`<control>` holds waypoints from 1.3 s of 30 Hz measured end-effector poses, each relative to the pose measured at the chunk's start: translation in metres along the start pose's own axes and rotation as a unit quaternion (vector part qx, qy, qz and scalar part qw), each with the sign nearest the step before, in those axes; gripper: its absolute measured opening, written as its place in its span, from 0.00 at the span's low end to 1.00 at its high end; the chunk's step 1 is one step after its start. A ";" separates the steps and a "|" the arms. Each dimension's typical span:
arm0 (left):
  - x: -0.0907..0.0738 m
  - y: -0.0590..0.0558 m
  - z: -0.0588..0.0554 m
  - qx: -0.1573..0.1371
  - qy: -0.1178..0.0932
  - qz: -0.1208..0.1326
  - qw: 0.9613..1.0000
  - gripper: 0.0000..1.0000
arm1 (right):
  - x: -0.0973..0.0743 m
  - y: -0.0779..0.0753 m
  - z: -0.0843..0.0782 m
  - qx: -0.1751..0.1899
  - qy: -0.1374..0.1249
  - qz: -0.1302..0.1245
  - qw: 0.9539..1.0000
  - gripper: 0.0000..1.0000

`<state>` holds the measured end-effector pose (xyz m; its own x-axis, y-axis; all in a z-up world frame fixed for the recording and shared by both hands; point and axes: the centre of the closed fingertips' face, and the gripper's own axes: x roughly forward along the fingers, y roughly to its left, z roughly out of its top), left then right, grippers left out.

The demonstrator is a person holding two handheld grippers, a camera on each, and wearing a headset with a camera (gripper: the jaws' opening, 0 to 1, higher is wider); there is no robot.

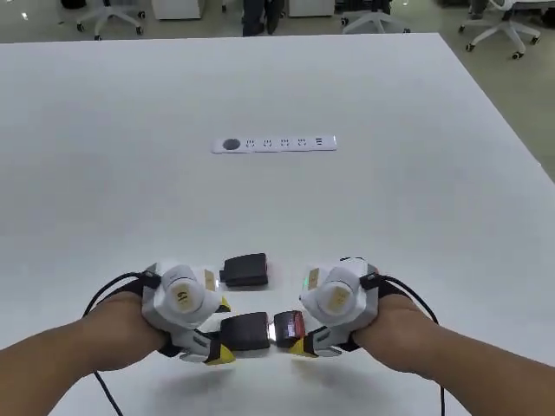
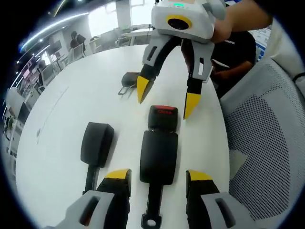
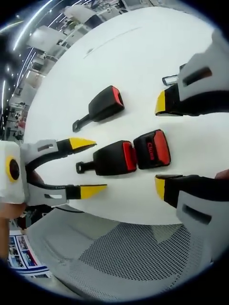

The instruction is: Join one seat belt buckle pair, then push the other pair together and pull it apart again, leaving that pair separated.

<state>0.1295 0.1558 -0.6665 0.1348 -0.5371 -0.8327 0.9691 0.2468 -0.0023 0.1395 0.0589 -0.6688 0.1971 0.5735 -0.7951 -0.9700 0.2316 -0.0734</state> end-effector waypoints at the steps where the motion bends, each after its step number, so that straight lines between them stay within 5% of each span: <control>1: -0.006 0.000 0.003 -0.007 -0.006 0.008 1.000 0.48 | -0.007 -0.001 0.000 0.011 -0.008 -0.007 1.000 0.49; 6: -0.025 0.003 -0.002 -0.041 -0.022 0.047 0.998 0.55 | -0.028 -0.004 -0.007 0.056 -0.035 -0.033 0.997 0.54; 12: -0.048 -0.003 -0.002 -0.060 -0.040 0.065 0.995 0.63 | -0.052 -0.004 -0.019 0.087 -0.051 -0.065 0.993 0.61; 15: -0.054 -0.002 -0.014 -0.082 -0.044 0.078 0.993 0.68 | -0.066 0.000 -0.021 0.103 -0.060 -0.071 0.990 0.65; 30: -0.084 -0.015 -0.065 -0.140 -0.041 0.116 0.983 0.91 | -0.098 0.000 -0.053 0.139 -0.074 -0.107 0.982 0.83; 39: -0.091 -0.009 -0.068 -0.150 -0.046 0.137 0.978 0.98 | -0.103 -0.003 -0.055 0.154 -0.081 -0.118 0.978 0.88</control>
<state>0.0942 0.2572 -0.6287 0.4125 -0.4841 -0.7717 0.7919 0.6093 0.0410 0.1141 -0.0440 -0.6203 0.4547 0.5861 -0.6706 -0.8109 0.5839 -0.0394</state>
